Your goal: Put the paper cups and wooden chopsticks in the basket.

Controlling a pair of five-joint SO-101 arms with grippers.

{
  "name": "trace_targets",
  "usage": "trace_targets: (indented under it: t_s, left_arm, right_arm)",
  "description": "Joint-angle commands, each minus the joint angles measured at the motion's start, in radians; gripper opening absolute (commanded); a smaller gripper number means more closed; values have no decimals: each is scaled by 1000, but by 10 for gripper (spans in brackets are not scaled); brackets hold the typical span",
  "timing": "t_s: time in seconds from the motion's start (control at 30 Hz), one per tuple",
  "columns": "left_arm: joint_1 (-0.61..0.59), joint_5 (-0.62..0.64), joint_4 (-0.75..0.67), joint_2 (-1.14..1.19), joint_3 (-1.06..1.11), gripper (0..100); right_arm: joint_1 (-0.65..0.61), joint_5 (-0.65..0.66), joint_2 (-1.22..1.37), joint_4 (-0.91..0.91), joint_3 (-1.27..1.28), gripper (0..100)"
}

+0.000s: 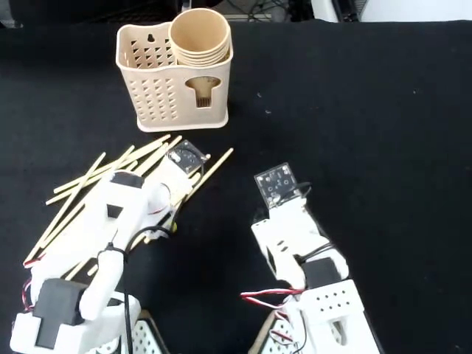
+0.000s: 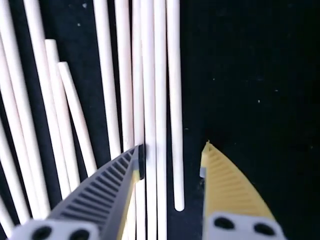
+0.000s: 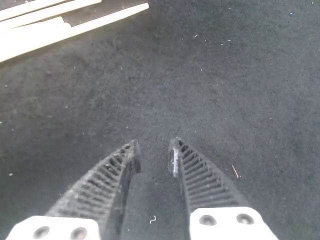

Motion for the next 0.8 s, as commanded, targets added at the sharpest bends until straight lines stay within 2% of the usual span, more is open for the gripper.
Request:
trace_targets:
  t_s: [0.0,0.17,0.33,0.53,0.77]
  left_arm:
    - [8,8,-8,-23,1,202]
    - [45,11,15,-25,2,191]
    - [142,38,21,-25,21,62]
    - [166,44,21,-25,27,73]
    - [110,40,21,-25,13,73]
  right_arm:
    - [-9,-9,-10,-15,-4,120]
    - [-9,-9,-10,-18,1,120]
    - [-9,-9,-10,-18,1,120]
    - [-9,-9,-10,-18,1,120]
    - [-9,-9,-10,-18,1,120]
